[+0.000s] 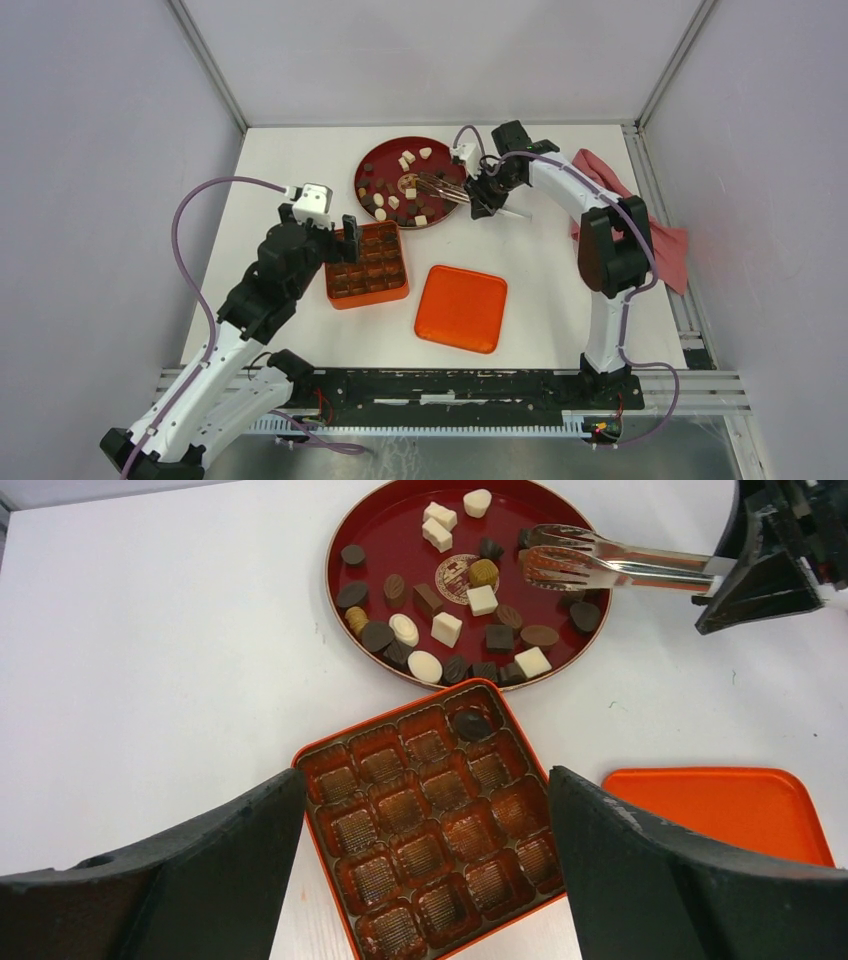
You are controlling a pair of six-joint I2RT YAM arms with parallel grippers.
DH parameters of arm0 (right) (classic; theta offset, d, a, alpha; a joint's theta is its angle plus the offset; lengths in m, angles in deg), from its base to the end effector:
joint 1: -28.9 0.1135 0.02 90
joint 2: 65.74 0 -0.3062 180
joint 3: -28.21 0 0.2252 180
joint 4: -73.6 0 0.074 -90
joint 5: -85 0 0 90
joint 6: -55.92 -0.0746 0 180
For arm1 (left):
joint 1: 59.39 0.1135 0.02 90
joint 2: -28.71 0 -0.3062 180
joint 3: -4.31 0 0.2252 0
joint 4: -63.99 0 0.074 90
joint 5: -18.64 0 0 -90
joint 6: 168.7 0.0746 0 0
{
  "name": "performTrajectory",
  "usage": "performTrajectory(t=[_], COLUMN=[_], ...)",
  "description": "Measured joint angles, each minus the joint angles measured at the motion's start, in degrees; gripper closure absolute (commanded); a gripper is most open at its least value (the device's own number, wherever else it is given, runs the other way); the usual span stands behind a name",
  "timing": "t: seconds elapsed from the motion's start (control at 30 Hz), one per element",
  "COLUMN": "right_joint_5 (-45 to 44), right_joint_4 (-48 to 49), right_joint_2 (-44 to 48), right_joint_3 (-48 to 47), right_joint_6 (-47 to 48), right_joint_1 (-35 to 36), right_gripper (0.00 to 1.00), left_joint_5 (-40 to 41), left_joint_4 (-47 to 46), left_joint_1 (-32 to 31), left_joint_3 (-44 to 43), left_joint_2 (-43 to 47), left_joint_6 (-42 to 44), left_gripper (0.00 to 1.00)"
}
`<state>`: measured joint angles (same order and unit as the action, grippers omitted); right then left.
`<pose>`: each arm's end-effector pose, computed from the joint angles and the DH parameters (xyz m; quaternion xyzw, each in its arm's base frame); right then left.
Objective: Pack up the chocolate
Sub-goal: Pick up the fake chocolate from the plate.
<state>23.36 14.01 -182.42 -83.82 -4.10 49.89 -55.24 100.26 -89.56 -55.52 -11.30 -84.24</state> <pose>0.4006 0.1916 0.2431 -0.4560 0.8297 0.2211 0.2342 0.1289 -0.0510 0.3455 0.0871 0.7927 -0.0748 0.5986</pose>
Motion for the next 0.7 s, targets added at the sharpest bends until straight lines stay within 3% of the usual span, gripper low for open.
performTrajectory(t=[0.33, 0.7], right_joint_5=[8.0, 8.5], right_joint_4=[1.5, 2.8], right_joint_2=[6.8, 8.1], right_joint_3=[7.1, 8.0], right_joint_6=[2.5, 4.0], right_joint_1=[1.3, 10.9], right_gripper=[1.00, 1.00], left_joint_5=[0.1, -2.8], left_joint_4=[-1.3, -3.8], left_joint_1=[0.3, 2.8], left_joint_3=[0.9, -1.5], left_joint_2=[-0.7, -3.9], left_joint_6=[0.0, -1.8], left_gripper=[0.00, 0.00])
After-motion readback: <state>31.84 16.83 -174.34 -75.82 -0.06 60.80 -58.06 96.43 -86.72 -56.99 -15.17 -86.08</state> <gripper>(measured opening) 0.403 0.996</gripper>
